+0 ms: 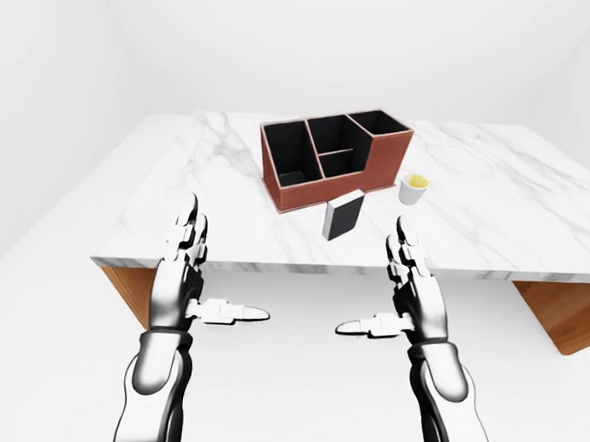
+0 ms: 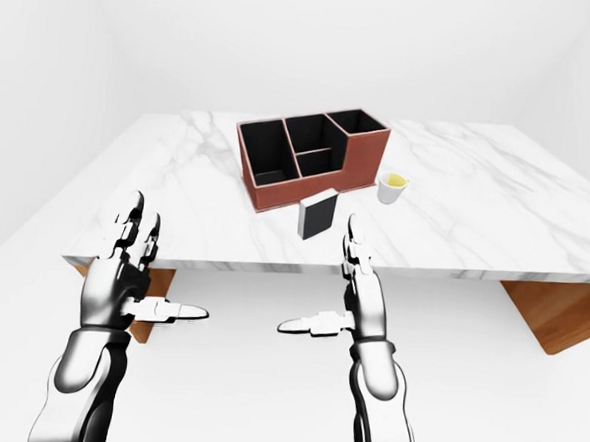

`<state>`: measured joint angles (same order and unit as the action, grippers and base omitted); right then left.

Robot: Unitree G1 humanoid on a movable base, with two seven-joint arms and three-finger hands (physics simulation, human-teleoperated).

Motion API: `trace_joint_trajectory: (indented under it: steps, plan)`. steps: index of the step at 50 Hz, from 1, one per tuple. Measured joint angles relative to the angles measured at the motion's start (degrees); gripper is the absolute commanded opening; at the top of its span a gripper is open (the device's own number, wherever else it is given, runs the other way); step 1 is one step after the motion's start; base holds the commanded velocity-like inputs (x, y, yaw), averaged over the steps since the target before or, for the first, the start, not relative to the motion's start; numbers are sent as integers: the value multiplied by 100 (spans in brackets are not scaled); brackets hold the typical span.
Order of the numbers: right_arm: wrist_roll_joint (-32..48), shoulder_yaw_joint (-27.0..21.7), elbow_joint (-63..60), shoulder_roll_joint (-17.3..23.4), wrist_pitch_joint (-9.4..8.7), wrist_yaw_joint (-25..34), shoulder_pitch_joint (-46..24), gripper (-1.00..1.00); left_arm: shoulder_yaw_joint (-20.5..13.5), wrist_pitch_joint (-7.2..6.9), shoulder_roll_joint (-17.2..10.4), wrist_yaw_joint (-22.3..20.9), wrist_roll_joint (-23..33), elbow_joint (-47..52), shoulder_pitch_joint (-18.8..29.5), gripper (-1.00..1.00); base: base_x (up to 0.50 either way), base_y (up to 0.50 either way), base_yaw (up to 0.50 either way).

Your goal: Pick up the book and place it in the front compartment of the caddy.

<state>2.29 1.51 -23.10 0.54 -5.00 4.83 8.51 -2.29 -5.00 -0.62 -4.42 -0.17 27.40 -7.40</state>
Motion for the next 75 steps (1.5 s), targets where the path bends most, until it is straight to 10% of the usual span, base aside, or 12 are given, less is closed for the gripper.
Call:
trace_joint_trajectory:
  steps: [75]
  plan:
    - [10, 103, -327, 9, 0, 109, 215, 100, 97, 0, 12, 21, 16, -15, -22, 100, 36, 0, 0]
